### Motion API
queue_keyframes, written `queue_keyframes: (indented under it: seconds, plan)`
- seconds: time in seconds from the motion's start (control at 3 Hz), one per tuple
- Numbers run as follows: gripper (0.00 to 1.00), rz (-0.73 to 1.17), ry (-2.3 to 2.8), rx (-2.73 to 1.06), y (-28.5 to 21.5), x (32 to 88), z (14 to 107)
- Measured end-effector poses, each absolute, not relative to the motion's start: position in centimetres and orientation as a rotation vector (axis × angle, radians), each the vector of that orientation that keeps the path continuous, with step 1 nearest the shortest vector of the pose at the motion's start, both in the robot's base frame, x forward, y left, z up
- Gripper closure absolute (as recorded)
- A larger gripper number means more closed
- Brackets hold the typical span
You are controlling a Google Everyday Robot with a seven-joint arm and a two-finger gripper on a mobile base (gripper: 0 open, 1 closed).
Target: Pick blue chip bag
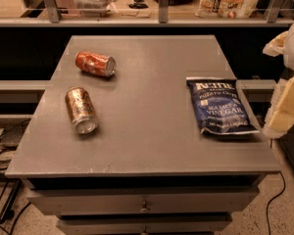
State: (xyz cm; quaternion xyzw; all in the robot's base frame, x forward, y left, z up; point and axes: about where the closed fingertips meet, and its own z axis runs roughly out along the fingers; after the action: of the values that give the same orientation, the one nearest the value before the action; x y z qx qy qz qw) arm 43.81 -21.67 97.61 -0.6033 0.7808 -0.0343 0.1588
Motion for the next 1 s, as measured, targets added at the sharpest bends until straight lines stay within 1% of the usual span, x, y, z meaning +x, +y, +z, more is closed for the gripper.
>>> queue_keyframes:
  seconds: [0.33, 1.0]
  plan:
    - [0.00, -0.085, 2.232, -1.722, -21.7, 43.9, 97.4]
    - [0.00, 0.086, 2.258, -1.662, -22.0, 45.7, 93.3]
